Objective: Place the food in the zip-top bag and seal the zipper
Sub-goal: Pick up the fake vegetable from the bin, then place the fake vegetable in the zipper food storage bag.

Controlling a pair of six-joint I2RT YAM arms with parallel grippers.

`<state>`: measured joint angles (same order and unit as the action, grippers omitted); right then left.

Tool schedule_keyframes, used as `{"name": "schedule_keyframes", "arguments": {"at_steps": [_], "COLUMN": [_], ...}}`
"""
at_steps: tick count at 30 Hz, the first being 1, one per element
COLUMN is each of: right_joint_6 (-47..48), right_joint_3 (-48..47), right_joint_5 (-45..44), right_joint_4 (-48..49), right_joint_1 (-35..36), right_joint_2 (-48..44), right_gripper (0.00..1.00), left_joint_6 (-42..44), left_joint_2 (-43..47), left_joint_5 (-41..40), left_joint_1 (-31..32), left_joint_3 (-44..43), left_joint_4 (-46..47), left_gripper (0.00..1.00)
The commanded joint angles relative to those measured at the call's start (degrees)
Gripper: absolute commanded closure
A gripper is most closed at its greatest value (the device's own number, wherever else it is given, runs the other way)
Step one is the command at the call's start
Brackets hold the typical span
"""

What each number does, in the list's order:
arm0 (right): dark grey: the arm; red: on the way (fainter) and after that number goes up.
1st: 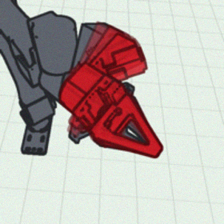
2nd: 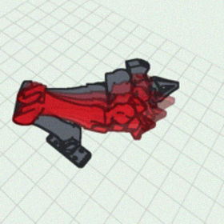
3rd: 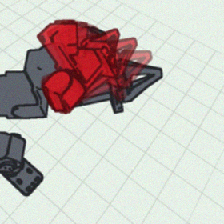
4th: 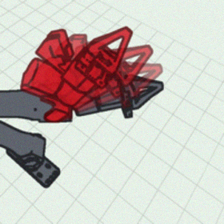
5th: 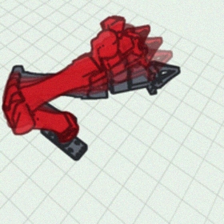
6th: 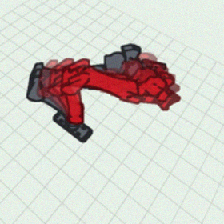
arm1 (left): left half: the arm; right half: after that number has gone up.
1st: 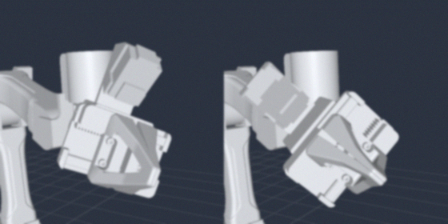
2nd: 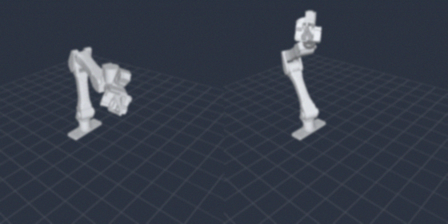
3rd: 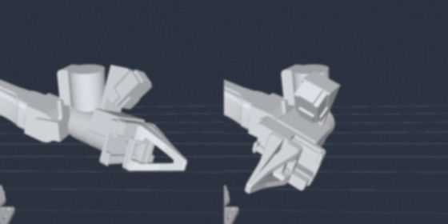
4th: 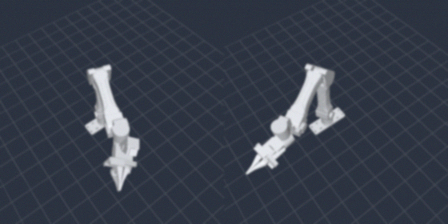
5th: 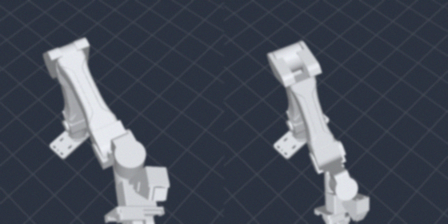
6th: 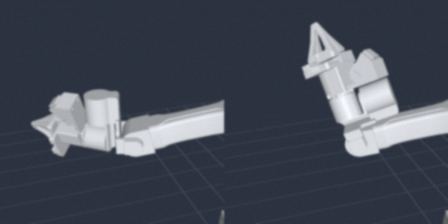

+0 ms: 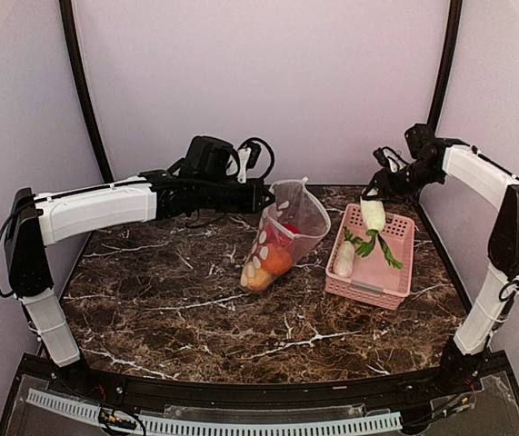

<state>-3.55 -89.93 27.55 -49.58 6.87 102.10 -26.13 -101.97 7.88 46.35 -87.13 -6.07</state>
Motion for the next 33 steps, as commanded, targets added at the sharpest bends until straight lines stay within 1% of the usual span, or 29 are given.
{"name": "schedule_keyframes", "arguments": {"at_steps": [1,3,5,11,12,17,24,29,33], "right_joint_6": [1.6,1.0,-0.4,-3.9,-4.2,-6.2,-6.1,-6.6,-7.2], "right_joint_3": [-6.7,-9.3,-10.6,-7.9,-7.6,-7.8,-6.8,-5.8,-3.1], "right_joint_5": [10.9,14.4,16.1,12.9,12.0,10.7,8.1,7.6,6.8], "right_joint_4": [1.0,2.4,6.0,23.1,24.8,29.6,35.5,40.2,43.8], "right_joint_1": [0.3,1.3,2.9,8.8,9.7,13.3,18.4,20.1,20.4], "right_joint_2": [-4.1,-4.8,-6.1,-11.1,-11.4,-8.7,-6.1,-4.3,-3.6], "right_gripper": [0.64,0.65,0.65,0.7,0.71,0.72,0.73,0.73,0.75], "left_joint_6": [-1.0,-1.8,-2.7,-5.3,-5.7,-6.9,-9.6,-9.9,-10.9], "left_joint_2": [2.9,2.9,2.9,2.6,2.6,2.5,2.2,2.4,2.9], "left_joint_5": [-0.1,0.0,0.5,2.1,2.2,2.7,3.5,3.1,2.7], "left_joint_1": [-0.2,-0.2,-0.1,-0.1,-0.1,-0.1,-0.2,-0.3,-0.6], "left_joint_3": [0.7,0.7,0.8,1.1,1.2,1.7,1.8,2.3,3.4], "left_joint_4": [0.7,1.2,1.8,3.5,3.9,5.4,7.7,7.8,8.5], "left_gripper": [0.99,0.99,0.99,0.99,0.99,0.99,0.99,0.99,0.99]}}
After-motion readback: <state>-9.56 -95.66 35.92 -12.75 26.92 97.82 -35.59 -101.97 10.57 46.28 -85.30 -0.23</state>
